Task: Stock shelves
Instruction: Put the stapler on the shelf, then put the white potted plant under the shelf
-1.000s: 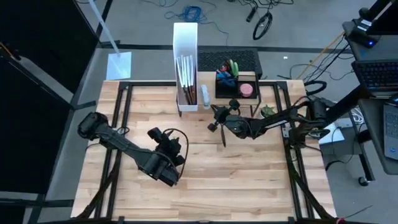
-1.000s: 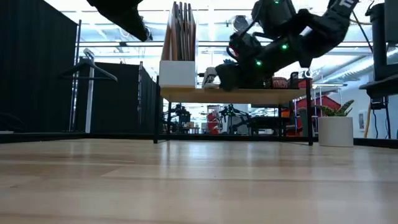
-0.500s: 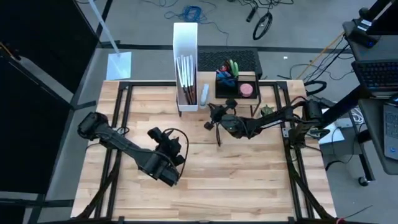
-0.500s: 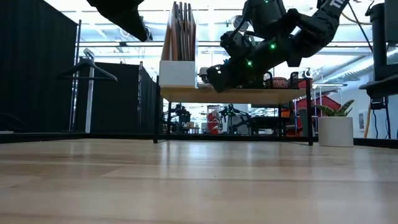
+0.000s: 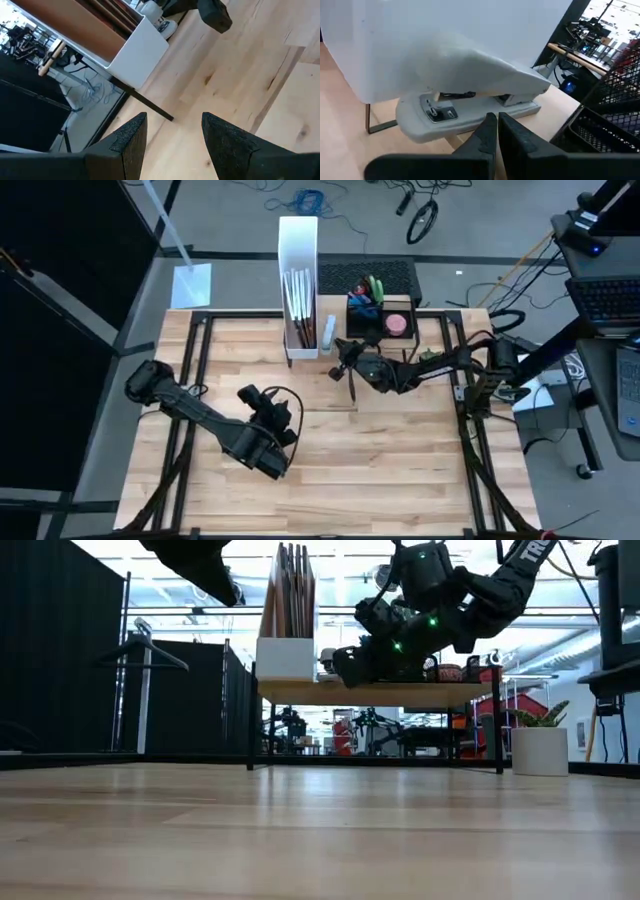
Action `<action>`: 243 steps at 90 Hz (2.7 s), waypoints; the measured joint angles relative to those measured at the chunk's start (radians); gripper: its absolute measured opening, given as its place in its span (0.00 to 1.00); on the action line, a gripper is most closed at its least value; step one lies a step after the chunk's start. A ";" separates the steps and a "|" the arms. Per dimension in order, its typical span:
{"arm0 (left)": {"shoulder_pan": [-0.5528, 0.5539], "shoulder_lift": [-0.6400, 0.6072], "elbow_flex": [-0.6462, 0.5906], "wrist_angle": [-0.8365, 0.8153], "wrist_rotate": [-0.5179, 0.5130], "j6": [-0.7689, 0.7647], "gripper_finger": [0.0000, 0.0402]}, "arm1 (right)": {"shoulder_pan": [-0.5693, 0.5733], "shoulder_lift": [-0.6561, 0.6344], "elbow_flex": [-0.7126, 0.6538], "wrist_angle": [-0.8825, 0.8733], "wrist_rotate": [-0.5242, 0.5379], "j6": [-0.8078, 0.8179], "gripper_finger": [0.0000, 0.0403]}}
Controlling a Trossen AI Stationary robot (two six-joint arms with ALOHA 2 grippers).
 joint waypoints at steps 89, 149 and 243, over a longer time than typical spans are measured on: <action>0.000 0.000 0.000 0.003 0.002 -0.001 0.44 | 0.040 -0.142 -0.001 -0.112 -0.057 -0.145 0.00; 0.000 0.000 0.000 0.020 -0.001 0.006 0.44 | 0.369 -0.735 -0.001 -1.620 -0.164 0.855 0.20; 0.023 -0.313 -0.131 -0.033 0.124 0.156 0.44 | -0.052 -0.720 -0.041 -1.829 -0.326 0.790 0.40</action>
